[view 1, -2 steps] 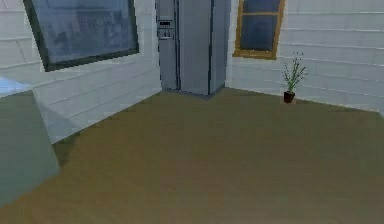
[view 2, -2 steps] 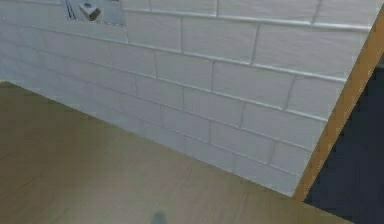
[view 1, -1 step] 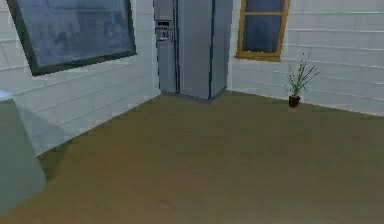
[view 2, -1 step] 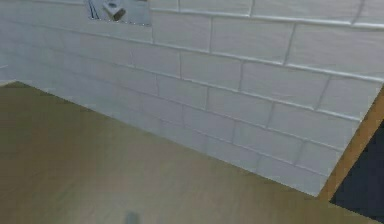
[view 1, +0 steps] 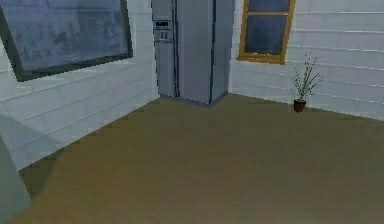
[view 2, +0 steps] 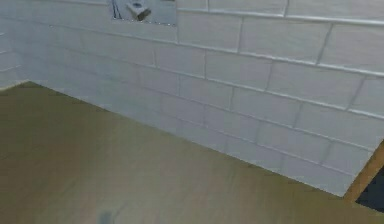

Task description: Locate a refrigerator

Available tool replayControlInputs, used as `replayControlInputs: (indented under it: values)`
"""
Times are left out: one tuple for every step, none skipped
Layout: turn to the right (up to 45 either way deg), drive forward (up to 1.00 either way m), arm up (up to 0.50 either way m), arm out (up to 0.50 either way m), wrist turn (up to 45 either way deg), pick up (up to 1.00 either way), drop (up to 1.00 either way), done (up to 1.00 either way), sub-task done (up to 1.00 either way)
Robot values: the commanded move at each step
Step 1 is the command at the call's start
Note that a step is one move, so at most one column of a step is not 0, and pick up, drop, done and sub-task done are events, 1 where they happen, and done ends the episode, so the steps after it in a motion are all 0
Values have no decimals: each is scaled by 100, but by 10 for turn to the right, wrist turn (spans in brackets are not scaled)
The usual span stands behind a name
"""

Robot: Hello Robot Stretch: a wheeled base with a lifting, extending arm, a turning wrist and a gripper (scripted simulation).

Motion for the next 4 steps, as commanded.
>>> replayControlInputs:
  values:
    - [60, 0, 0, 0, 0, 0, 0, 0, 0]
    - [0, 100, 0, 0, 0, 0, 0, 0, 0]
    - [0, 100, 0, 0, 0, 0, 0, 0, 0]
    - [30, 0, 0, 0, 0, 0, 0, 0, 0]
